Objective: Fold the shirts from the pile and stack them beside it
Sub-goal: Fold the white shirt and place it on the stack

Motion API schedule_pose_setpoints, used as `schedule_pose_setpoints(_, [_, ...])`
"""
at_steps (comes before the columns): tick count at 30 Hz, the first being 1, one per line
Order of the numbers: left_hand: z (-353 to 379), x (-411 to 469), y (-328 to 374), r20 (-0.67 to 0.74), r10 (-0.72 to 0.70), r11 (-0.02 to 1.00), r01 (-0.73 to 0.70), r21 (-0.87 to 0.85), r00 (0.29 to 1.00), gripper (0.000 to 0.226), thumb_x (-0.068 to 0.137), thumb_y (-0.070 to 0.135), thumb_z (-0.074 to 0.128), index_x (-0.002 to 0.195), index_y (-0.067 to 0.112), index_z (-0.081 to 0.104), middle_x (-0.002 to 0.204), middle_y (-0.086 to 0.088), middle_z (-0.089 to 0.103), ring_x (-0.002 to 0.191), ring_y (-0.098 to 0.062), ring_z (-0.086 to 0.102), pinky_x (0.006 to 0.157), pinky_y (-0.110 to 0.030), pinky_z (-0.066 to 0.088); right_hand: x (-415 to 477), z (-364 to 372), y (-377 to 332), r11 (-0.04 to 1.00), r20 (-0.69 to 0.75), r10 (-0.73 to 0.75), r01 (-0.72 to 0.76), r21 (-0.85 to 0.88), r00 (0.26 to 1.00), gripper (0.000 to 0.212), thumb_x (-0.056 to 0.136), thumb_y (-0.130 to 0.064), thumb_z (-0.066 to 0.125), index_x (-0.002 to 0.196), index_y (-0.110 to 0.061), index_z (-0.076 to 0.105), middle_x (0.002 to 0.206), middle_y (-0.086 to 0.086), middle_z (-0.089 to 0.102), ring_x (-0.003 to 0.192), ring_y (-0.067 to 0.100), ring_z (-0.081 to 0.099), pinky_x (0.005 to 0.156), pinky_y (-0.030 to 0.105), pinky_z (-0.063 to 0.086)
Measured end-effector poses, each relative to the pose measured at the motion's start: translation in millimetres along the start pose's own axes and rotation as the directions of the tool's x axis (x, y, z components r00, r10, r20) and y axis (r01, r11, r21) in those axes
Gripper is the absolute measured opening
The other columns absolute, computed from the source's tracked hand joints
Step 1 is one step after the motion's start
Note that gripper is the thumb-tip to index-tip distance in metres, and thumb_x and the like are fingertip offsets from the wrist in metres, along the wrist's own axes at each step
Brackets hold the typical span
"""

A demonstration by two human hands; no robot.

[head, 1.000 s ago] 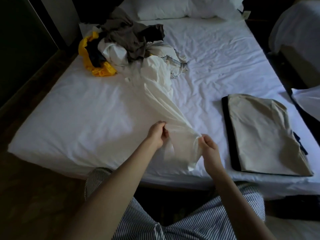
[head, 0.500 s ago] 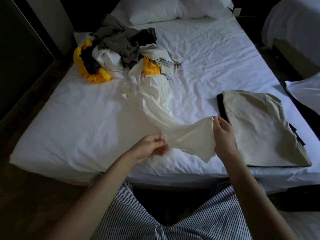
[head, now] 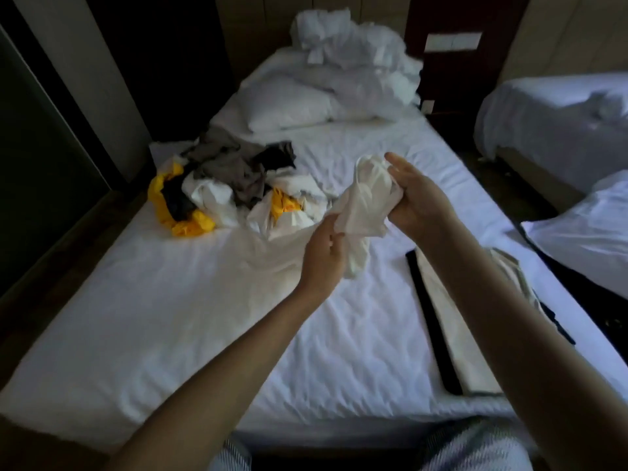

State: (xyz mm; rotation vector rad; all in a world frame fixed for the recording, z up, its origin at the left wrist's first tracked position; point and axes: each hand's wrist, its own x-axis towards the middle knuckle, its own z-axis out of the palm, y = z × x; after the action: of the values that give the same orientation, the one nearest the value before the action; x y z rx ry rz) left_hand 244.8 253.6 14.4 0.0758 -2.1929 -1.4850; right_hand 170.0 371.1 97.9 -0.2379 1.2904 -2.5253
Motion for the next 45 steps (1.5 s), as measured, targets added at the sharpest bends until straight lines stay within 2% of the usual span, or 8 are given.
schedule_pose_setpoints(15, [-117.8, 135.5, 123.2, -0.325, 0.506, 0.832, -0.352, 0.43, 0.799, 0.023, 0.099, 0.016, 0.036, 0.1, 0.007, 0.058, 0.084, -0.001, 0.056, 0.077, -0.016, 0.053, 0.064, -0.029, 0.039, 35.1, 4.6, -109.8, 0.987, -0.142, -0.118, 0.1, -0.128, 0.983, 0.028, 0.099, 0.001, 0.035, 0.122, 0.004, 0.051, 0.112, 0.013, 0.057, 0.09, 0.014, 0.057, 0.06, 0.018, 0.053])
schedule_pose_setpoints(20, [-126.5, 147.1, 102.0, 0.003, 0.05, 0.645, -0.035, 0.763, 0.999, 0.025, 0.099, 0.021, 0.036, 0.093, 0.006, 0.055, 0.089, -0.015, 0.055, 0.087, -0.032, 0.057, 0.065, -0.033, 0.035, 17.2, 28.3, -110.1, 0.998, -0.13, -0.039, 0.033, -0.049, 0.991, 0.013, 0.096, 0.0, 0.042, 0.099, -0.001, 0.055, 0.063, 0.006, 0.07, 0.06, 0.013, 0.069, 0.055, 0.023, 0.056])
schedule_pose_setpoints(23, [-119.1, 138.7, 85.1, 0.189, -0.187, 0.749, 0.016, 0.662, 0.964, 0.032, 0.09, 0.026, 0.059, 0.12, 0.016, 0.051, 0.109, -0.008, 0.053, 0.1, -0.025, 0.055, 0.079, -0.031, 0.043, 10.4, 34.9, -91.5, 0.988, -0.073, 0.077, -0.085, -0.129, 0.994, 0.023, 0.096, -0.013, 0.041, 0.115, -0.004, 0.052, 0.102, 0.013, 0.069, 0.09, 0.023, 0.066, 0.073, 0.034, 0.055])
schedule_pose_setpoints(27, [-87.0, 115.5, 68.6, 0.551, -0.143, 0.988, 0.091, 0.121, 0.822, 0.058, 0.079, 0.023, 0.076, 0.125, 0.038, 0.043, 0.119, 0.003, 0.051, 0.105, -0.001, 0.056, 0.086, -0.021, 0.05, 1.9, 48.4, -60.3, 0.968, 0.069, 0.193, -0.178, -0.176, 0.979, 0.017, 0.097, -0.016, 0.039, 0.096, -0.007, 0.054, 0.099, 0.011, 0.062, 0.089, 0.022, 0.061, 0.082, 0.034, 0.05])
schedule_pose_setpoints(33, [-73.6, 110.3, 21.5, 0.467, -0.031, 0.932, -0.142, 0.333, 0.884, 0.035, 0.083, 0.017, 0.068, 0.117, 0.015, 0.057, 0.099, 0.004, 0.061, 0.09, -0.007, 0.055, 0.077, -0.018, 0.042, 6.0, 41.5, -50.4, 0.986, -0.013, 0.098, -0.099, -0.135, 0.995, 0.016, 0.098, -0.011, 0.041, 0.108, -0.003, 0.051, 0.134, 0.019, 0.047, 0.123, 0.029, 0.05, 0.092, 0.032, 0.049])
schedule_pose_setpoints(37, [-58.0, 83.1, -10.0, 0.498, -0.145, 0.958, -0.005, 0.287, 0.855, 0.036, 0.081, 0.02, 0.064, 0.114, 0.006, 0.06, 0.093, -0.002, 0.061, 0.083, -0.005, 0.057, 0.08, -0.026, 0.044, 2.2, 7.5, -42.4, 0.958, -0.139, 0.067, -0.102, -0.269, 0.988, 0.015, 0.098, -0.012, 0.042, 0.089, -0.007, 0.053, 0.097, 0.013, 0.055, 0.088, 0.023, 0.059, 0.083, 0.032, 0.051])
schedule_pose_setpoints(41, [-12.0, 68.6, -9.4, 0.466, -0.061, 0.976, -0.046, 0.215, 0.883, 0.023, 0.09, -0.004, 0.055, 0.112, -0.003, 0.063, 0.11, -0.021, 0.065, 0.087, -0.01, 0.057, 0.079, -0.023, 0.046, 3.8, -43.0, -10.7, 0.569, -0.31, 0.057, -0.286, -0.771, 0.949, 0.017, 0.095, -0.015, 0.045, 0.086, -0.005, 0.054, 0.088, 0.015, 0.054, 0.069, 0.021, 0.052, 0.061, 0.024, 0.04])
schedule_pose_setpoints(45, [20.6, 44.5, 4.5, 0.836, -0.09, 0.993, -0.015, 0.116, 0.541, 0.036, 0.092, -0.007, 0.051, 0.124, 0.007, 0.052, 0.124, -0.014, 0.061, 0.095, 0.003, 0.061, 0.088, -0.017, 0.046, 5.9, -83.9, 13.3, -0.04, -0.318, 0.163, -0.316, -0.948, 0.934, 0.036, 0.096, -0.018, 0.045, 0.122, 0.005, 0.053, 0.112, 0.02, 0.058, 0.105, 0.034, 0.056, 0.07, 0.027, 0.038])
